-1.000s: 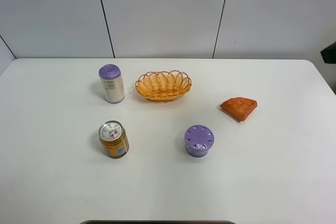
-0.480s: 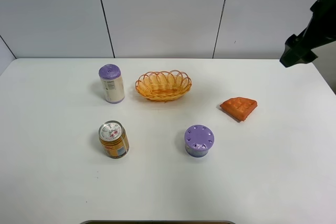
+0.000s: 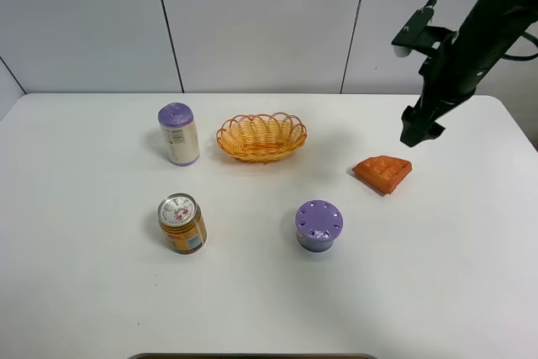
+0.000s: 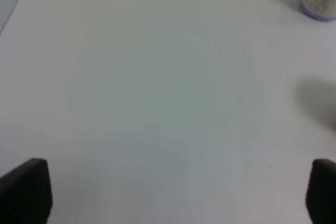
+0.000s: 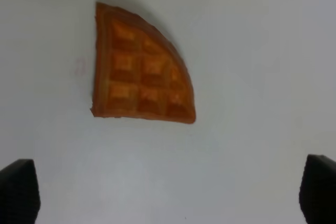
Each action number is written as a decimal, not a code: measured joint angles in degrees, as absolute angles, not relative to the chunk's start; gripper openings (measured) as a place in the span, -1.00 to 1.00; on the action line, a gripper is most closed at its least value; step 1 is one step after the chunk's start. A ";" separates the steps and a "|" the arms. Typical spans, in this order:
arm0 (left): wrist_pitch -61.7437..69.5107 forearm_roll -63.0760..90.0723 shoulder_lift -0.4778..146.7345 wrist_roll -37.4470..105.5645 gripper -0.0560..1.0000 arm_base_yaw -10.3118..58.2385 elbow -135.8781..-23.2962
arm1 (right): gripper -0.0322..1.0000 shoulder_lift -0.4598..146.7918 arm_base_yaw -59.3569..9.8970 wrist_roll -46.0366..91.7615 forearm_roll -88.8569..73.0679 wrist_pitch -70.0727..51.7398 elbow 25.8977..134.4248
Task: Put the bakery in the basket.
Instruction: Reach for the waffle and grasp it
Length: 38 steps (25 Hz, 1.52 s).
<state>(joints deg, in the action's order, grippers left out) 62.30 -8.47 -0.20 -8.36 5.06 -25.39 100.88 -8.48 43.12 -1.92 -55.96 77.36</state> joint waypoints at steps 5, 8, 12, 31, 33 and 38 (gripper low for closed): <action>62.30 -8.47 -0.20 -8.36 0.97 5.06 -25.39 | 0.99 105.60 -9.35 47.26 -3.34 -53.76 77.36; 62.30 -8.47 -0.20 -8.36 0.97 5.06 -25.39 | 0.99 107.91 -9.35 49.00 -2.99 -52.84 77.36; 62.30 -8.47 -0.20 -8.36 0.97 5.06 -25.39 | 0.99 110.66 -9.35 50.82 -1.91 -51.17 77.36; 62.30 -8.47 -0.20 -8.36 0.97 5.06 -25.39 | 0.99 120.56 -11.91 47.95 1.91 -46.60 77.36; 62.30 -8.47 -0.20 -8.36 0.97 5.06 -25.39 | 0.99 120.87 -11.91 46.40 3.28 -46.13 77.36; 62.30 -8.47 -0.20 -8.36 0.97 5.06 -25.39 | 0.99 121.81 -11.91 45.09 4.38 -45.81 77.43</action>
